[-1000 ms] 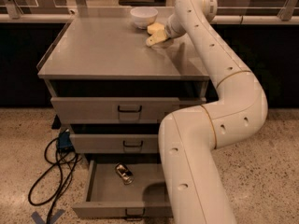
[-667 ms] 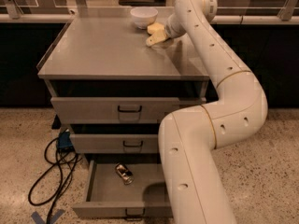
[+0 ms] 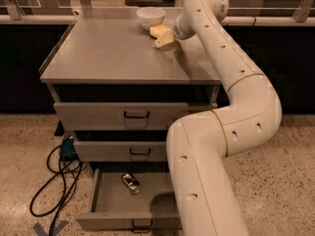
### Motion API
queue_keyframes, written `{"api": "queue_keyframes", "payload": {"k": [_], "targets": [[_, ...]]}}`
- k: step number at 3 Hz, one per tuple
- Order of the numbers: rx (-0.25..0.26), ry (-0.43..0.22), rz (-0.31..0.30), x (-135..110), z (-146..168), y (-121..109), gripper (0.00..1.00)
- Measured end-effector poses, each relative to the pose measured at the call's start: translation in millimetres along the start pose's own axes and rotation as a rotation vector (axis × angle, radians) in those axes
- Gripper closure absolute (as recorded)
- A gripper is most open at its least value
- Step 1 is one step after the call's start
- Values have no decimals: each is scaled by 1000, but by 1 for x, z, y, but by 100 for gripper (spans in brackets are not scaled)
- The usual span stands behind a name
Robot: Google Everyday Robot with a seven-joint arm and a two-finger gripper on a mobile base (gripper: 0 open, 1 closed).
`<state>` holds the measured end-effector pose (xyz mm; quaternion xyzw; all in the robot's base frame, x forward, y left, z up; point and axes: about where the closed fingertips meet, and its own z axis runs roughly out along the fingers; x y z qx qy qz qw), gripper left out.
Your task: Place sponge into bottom drawer
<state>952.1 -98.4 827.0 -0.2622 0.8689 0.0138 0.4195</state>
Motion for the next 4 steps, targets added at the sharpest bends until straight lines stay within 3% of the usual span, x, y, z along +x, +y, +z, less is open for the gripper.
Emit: {"api": "queue_keyframes", "payload": {"k": [1,2,3,4], "targets": [[0,0,0,-1,-2,0,89],[1,1,0,-2,-4,0,100],[82,21,10,-22,-64,-27,100],[156,46,-17,-51,-148,-39,100]]}}
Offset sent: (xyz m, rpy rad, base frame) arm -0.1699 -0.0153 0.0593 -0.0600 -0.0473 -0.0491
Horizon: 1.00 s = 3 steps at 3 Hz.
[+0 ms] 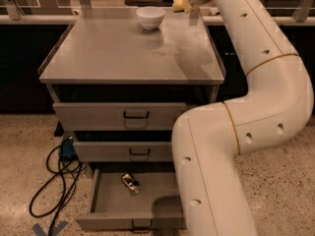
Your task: Place sponge into bottom drawer
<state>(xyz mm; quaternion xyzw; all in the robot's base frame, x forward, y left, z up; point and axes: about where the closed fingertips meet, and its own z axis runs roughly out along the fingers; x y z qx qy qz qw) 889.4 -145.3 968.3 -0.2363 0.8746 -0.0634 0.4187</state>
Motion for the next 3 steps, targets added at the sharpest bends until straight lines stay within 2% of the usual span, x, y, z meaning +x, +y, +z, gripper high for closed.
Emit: {"api": "queue_keyframes", "payload": {"k": [1,2,3], "targets": [[0,0,0,0,0,0,100],[-51,72,-7,20,10,14,100],[-155,204,-83,51,-13,35,100]]}}
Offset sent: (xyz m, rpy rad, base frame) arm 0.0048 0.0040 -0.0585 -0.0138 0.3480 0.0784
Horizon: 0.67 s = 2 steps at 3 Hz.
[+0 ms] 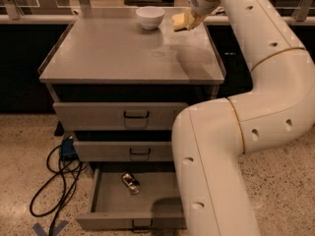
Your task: Place sponge into bottom drawer
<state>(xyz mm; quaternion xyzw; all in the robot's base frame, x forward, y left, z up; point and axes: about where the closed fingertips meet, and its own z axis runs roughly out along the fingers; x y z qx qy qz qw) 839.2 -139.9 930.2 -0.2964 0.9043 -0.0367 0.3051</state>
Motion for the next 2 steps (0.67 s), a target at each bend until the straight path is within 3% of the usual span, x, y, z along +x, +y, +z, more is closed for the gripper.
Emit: {"api": "queue_keyframes", "payload": {"k": [1,2], "targets": [[15,72,-28,27,-59,-10,100],[92,115,-38,52,-117,-27,100]]}}
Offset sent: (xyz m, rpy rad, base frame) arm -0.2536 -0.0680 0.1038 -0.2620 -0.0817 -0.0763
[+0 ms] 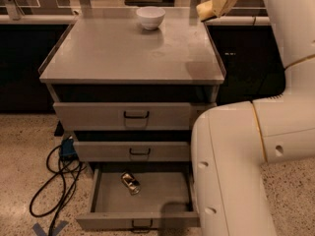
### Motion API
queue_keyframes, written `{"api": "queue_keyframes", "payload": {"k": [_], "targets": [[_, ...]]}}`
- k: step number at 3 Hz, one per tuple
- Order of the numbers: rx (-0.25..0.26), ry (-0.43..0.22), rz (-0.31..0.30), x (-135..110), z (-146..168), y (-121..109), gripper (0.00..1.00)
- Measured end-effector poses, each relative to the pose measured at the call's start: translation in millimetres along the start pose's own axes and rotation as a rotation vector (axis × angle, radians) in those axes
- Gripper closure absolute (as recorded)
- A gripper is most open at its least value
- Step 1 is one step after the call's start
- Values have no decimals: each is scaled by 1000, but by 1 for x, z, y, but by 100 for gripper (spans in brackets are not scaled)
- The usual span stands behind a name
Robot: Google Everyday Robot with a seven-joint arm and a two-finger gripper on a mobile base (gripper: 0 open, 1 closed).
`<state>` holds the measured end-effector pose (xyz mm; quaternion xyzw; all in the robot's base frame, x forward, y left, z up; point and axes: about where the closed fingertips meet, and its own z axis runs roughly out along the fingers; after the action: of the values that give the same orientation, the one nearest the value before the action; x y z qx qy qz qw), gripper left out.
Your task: Place sponge into bottom drawer
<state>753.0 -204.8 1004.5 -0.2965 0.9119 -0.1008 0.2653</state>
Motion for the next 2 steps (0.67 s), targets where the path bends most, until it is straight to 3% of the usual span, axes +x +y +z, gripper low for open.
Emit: {"api": "queue_keyframes", "payload": {"k": [1,2], "targets": [[31,-29,-19,-5,-17,1,100],[37,-42,-19,-9,-13,-1,100]]}}
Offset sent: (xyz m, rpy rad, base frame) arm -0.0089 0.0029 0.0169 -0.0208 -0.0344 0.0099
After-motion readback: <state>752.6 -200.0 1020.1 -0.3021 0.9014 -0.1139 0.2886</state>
